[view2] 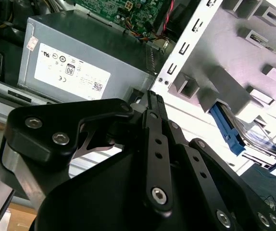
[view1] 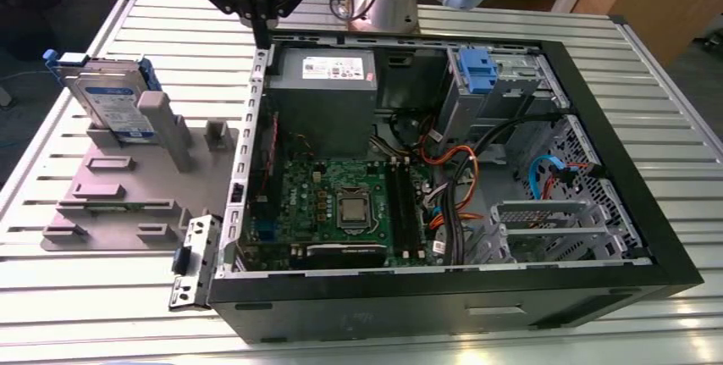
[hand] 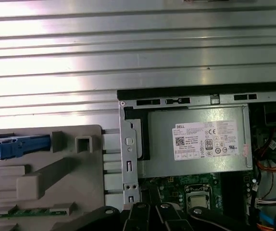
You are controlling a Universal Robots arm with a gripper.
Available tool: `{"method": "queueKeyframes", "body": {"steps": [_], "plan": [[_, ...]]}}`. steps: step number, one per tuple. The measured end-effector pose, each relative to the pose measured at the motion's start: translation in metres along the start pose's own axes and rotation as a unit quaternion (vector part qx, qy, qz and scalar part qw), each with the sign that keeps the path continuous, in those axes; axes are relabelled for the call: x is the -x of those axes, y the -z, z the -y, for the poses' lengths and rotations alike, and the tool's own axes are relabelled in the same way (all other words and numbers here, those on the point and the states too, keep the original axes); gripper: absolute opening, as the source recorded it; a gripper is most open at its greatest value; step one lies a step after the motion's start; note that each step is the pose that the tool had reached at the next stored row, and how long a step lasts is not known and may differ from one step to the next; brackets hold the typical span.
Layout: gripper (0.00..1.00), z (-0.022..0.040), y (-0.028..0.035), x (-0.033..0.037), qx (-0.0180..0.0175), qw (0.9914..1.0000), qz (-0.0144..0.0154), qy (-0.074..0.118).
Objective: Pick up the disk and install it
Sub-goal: 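Reach for the disk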
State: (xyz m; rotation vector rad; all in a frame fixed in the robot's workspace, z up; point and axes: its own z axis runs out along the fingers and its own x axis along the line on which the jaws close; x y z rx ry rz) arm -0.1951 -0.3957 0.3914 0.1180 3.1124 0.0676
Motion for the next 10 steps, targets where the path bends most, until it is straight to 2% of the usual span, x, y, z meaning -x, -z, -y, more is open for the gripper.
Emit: {"method": "queueKeyframes", "body": {"steps": [6, 10], "plan": [[0.11, -0.0005, -0.0001, -0.0094, 0.0, 1.0, 0.0, 0.0], [0.11, -0.0005, -0.0001, -0.0105, 0.0, 1.0, 0.0, 0.0]]}}
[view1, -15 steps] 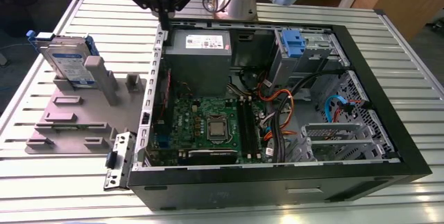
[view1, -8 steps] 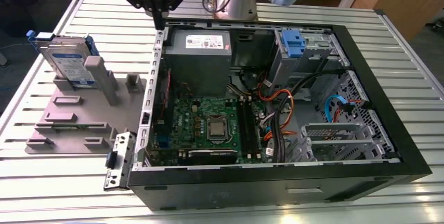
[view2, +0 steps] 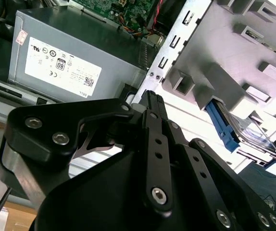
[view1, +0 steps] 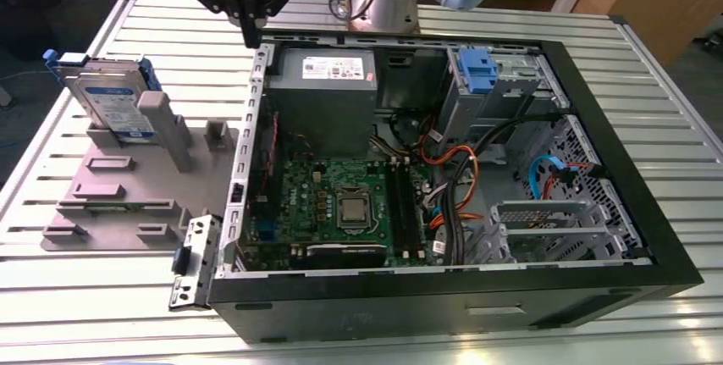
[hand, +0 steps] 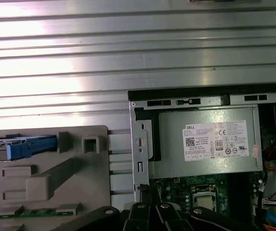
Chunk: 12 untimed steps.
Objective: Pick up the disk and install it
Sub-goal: 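Reach for the disk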
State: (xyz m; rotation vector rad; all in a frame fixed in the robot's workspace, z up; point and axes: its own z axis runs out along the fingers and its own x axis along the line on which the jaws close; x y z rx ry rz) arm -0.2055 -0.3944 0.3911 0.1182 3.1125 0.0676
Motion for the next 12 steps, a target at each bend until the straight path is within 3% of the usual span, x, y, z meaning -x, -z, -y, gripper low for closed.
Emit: {"method": "queueKeyframes", "body": {"steps": [12], "plan": [[0.11, 0.0002, -0.0001, -0.0051, 0.0, 1.0, 0.0, 0.0]]}}
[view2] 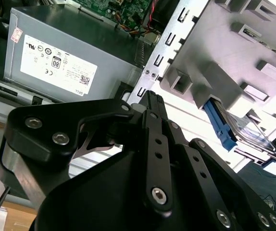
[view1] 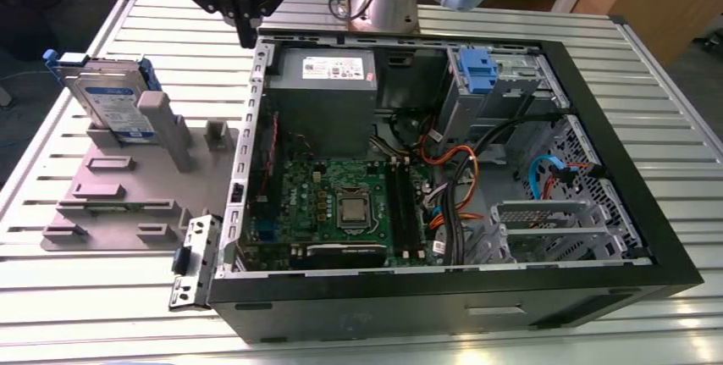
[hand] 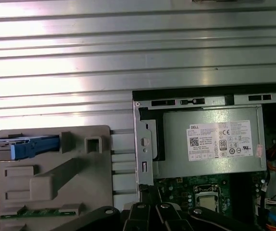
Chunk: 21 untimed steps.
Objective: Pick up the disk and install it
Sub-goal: 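Reach for the disk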
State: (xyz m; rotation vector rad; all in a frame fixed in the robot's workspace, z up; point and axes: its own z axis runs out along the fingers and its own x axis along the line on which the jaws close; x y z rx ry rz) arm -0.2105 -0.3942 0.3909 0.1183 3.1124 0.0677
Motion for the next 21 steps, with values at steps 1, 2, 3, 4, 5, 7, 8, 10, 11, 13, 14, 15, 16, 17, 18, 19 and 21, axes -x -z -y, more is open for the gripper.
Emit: {"method": "queueKeyframes", "body": {"steps": [1, 2, 3, 4, 5, 7, 8, 10, 11, 13, 14, 15, 16, 17, 18, 19, 21], "plan": [[0.11, 0.0, 0.0, -0.0001, 0.0, 1.0, 0.0, 0.0], [0.11, 0.0, 0.0001, -0.0002, 0.0, 1.0, -0.0001, 0.0], [0.11, 0.0001, 0.0, -0.0002, 0.0, 1.0, 0.0, 0.0], [0.11, 0.0001, 0.0, -0.0003, 0.0, 1.0, 0.0, 0.0], [0.11, 0.0001, 0.0, -0.0003, 0.0, 1.0, 0.0, 0.0], [0.11, 0.0001, 0.0, -0.0011, 0.0, 1.0, 0.0, 0.0], [0.11, 0.0001, -0.0001, -0.0017, 0.0, 1.0, 0.0, 0.0], [0.11, -0.0003, -0.0003, -0.0031, 0.0, 1.0, 0.0, 0.0], [0.11, -0.0006, -0.0003, -0.0037, -0.0001, 1.0, -0.0001, 0.0], [0.11, -0.0011, -0.0007, -0.0059, 0.0001, 1.0, 0.0, 0.0], [0.11, -0.0015, -0.0009, -0.0075, 0.0, 1.0, 0.0, 0.0], [0.11, -0.0021, -0.001, -0.009, 0.0, 1.0, 0.0, 0.0], [0.11, -0.0027, -0.001, -0.0105, -0.0001, 1.0, 0.0, 0.0], [0.11, -0.0034, -0.0012, -0.0119, -0.0001, 1.0, -0.0001, 0.0], [0.11, -0.0041, -0.0014, -0.0135, -0.0001, 1.0, -0.0001, 0.0], [0.11, -0.0048, -0.0016, -0.0152, -0.0001, 1.0, 0.0, 0.0], [0.11, -0.0066, -0.0019, -0.019, 0.0, 1.0, 0.0, 0.0]]}}
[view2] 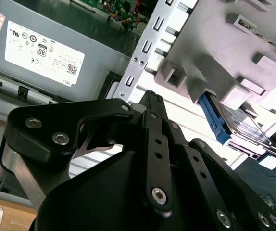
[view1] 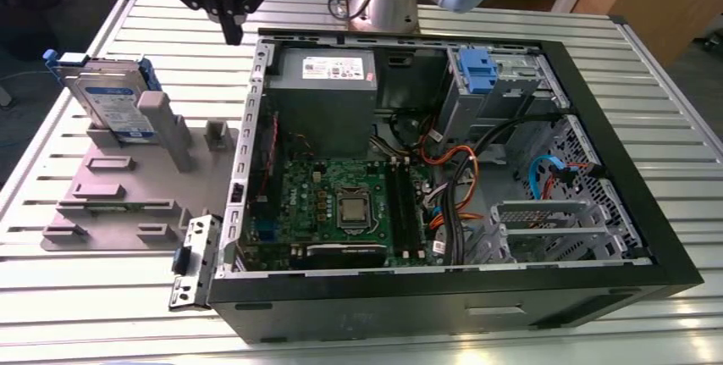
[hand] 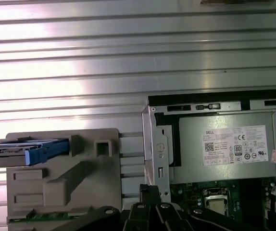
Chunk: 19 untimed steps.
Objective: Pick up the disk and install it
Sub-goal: 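Reach for the disk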
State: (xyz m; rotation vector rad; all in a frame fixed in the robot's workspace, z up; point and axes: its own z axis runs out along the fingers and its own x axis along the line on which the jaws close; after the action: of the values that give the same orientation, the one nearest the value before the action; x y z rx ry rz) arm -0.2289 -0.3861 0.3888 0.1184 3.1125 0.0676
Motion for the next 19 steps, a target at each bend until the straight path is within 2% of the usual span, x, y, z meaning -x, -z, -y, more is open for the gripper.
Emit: {"method": "queueKeyframes", "body": {"steps": [6, 14, 15, 18, 19], "plan": [[0.11, -0.0028, -0.0008, -0.012, 0.0, 1.0, 0.0001, 0.0], [0.11, -0.0028, -0.0008, -0.0135, 0.0, 1.0, -0.0004, 0.0], [0.11, -0.0028, -0.001, -0.0134, -0.0002, 1.0, -0.0028, 0.0], [0.11, -0.0028, -0.0015, -0.0135, -0.0013, 0.99985, -0.0171, -0.001], [0.11, -0.0028, -0.0015, -0.0135, -0.0014, 0.99985, -0.0173, -0.001]]}}
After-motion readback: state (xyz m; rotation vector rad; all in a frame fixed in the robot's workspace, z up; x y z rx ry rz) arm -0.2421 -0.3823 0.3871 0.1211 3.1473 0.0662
